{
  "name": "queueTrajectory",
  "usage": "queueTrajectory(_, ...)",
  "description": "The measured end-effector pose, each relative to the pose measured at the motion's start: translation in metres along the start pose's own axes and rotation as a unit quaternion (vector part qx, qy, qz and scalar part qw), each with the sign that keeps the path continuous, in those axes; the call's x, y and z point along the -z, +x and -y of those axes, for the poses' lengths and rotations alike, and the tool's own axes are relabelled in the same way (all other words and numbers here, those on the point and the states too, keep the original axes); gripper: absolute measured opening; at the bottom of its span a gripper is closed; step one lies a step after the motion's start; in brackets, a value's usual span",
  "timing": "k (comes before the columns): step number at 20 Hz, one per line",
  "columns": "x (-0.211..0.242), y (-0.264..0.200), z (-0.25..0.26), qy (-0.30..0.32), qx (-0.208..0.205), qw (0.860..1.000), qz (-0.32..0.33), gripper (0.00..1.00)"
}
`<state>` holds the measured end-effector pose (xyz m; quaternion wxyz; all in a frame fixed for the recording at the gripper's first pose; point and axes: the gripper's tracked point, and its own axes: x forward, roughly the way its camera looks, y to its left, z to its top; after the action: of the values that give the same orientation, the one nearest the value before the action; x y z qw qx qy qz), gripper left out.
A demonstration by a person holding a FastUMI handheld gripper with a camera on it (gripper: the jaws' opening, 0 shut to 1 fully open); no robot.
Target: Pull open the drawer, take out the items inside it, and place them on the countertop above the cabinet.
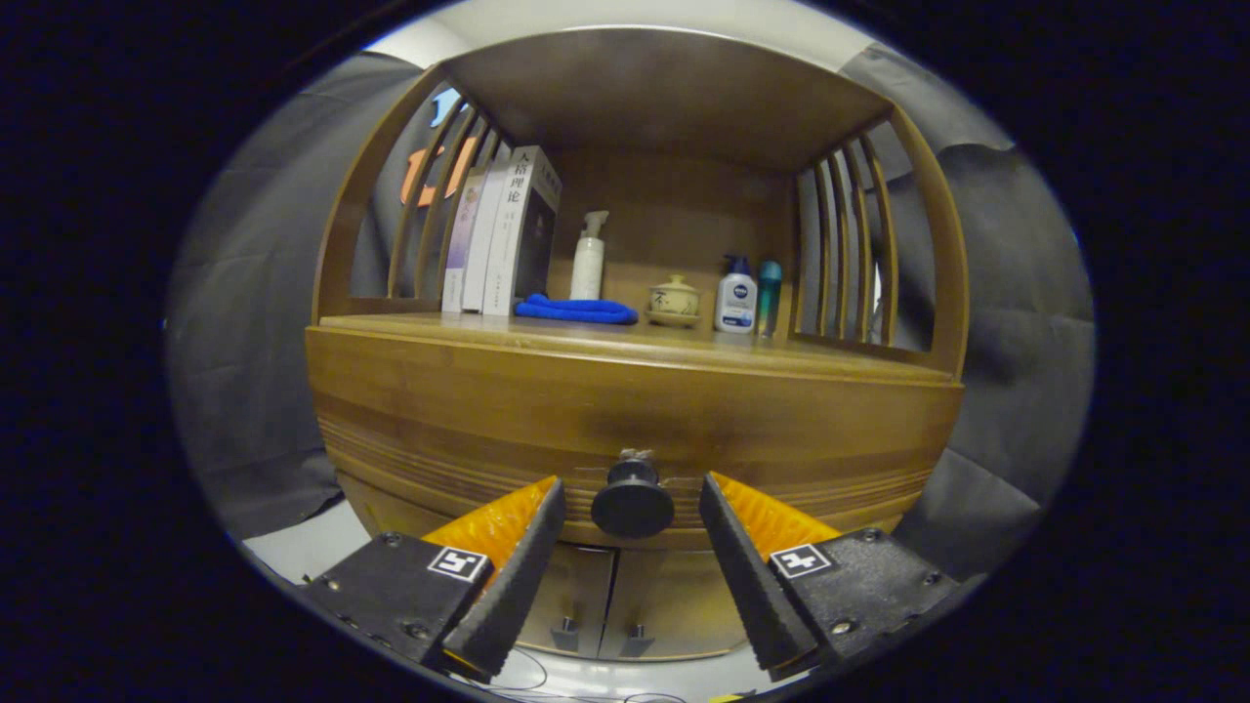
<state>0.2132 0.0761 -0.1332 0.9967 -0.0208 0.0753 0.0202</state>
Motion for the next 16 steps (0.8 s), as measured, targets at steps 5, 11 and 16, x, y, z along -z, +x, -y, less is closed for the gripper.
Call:
queueTrajectory(5, 0.001, 0.014, 0.000, 0.010, 0.005, 1.000, -0.006, 0.64)
queueTrajectory(11, 0.003, 0.015, 0.001, 0.022, 0.010, 0.999, -0.023, 0.43)
queueTrajectory(16, 0.005, 0.012, 0.001, 0.024, 0.000, 0.999, -0.038, 0.36)
